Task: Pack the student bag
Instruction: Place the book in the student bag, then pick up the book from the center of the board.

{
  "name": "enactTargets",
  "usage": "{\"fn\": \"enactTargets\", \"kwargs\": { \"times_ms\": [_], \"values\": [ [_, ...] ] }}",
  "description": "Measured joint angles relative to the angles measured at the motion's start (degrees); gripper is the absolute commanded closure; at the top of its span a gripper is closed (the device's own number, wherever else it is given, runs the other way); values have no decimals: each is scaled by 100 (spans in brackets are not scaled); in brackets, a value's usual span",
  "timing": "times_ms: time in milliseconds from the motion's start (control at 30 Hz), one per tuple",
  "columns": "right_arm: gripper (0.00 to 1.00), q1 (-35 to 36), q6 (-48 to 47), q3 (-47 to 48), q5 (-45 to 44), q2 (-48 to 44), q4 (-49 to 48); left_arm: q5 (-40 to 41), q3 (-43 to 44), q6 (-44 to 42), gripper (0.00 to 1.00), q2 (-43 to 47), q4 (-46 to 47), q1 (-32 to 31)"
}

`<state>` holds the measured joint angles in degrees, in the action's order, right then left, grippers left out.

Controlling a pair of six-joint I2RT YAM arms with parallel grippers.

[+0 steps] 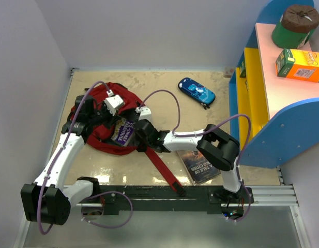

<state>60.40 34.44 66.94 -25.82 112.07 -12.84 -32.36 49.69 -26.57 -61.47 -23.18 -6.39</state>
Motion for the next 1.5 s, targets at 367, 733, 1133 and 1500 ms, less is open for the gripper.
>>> {"fn": "enactTargets", "kwargs": {
  "times_ms": [367,733,1133,1500],
  "values": [
    [51,254,48,549,-243,157,579,-2,-13,0,100,20,0,0],
    [25,225,1440,48,-1801,-1532,3735,-2,-96,0,100,70,-2,0],
    [14,898,2983,-461,-1941,-1412,6398,-46,-181,0,100,103,0,0],
    [42,772,3086,-1250,-1810,-1405,6089,-116,-278,0,100,111,50,0]
  ]
}}
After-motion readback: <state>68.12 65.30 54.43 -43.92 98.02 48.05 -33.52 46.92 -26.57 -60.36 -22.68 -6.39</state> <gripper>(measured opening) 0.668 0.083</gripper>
